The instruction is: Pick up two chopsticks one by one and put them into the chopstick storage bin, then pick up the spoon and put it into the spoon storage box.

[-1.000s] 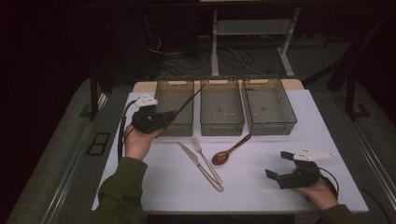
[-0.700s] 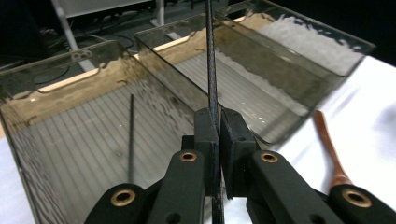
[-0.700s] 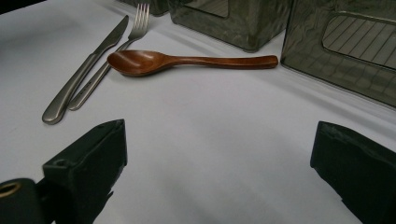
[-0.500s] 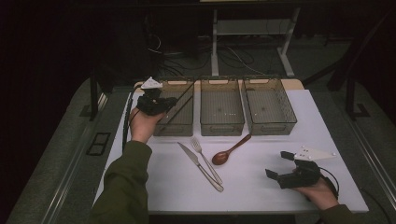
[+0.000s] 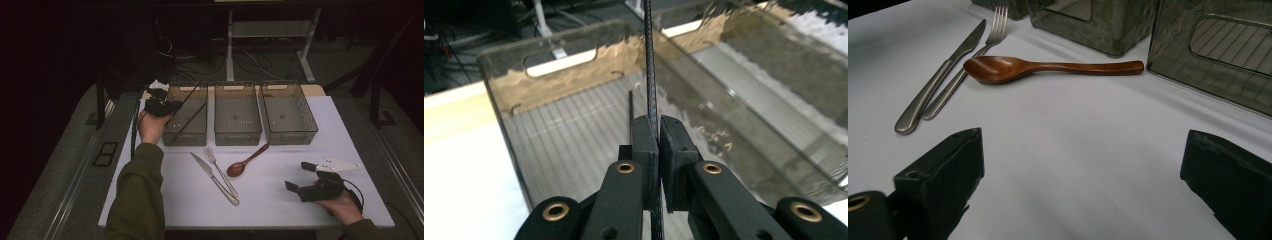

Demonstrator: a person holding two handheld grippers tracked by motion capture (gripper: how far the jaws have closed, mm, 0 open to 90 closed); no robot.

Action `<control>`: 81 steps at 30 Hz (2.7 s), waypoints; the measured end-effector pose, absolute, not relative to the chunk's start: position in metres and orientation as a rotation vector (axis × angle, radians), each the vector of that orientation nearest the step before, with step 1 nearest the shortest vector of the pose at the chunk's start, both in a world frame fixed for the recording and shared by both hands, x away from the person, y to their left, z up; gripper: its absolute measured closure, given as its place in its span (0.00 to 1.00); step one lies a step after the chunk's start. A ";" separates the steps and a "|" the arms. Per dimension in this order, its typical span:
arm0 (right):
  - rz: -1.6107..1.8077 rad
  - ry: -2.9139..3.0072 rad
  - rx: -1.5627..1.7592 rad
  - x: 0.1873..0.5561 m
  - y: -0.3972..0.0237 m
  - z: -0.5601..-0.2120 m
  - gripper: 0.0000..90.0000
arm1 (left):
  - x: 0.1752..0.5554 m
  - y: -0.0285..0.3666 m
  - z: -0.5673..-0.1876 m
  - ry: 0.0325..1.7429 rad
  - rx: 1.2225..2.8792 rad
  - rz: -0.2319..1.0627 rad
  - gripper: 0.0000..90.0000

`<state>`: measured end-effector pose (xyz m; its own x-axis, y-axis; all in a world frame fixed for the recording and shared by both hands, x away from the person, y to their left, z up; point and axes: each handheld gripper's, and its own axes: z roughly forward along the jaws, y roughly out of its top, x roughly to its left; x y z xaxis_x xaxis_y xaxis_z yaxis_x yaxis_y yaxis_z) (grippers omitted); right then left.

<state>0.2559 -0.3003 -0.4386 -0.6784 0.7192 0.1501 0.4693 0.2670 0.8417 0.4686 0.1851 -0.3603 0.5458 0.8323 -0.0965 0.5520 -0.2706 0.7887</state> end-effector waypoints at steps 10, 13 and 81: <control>1.371 2.277 1.099 0.255 -0.300 -0.438 0.04 | 0.473 0.181 -0.376 1.171 2.065 0.414 0.94; 1.370 2.277 1.099 0.255 -0.300 -0.438 0.04 | 0.474 0.180 -0.379 1.178 2.077 0.402 0.94; 1.363 2.277 1.112 0.257 -0.298 -0.439 0.04 | 0.314 0.161 -0.398 0.769 1.975 0.322 0.34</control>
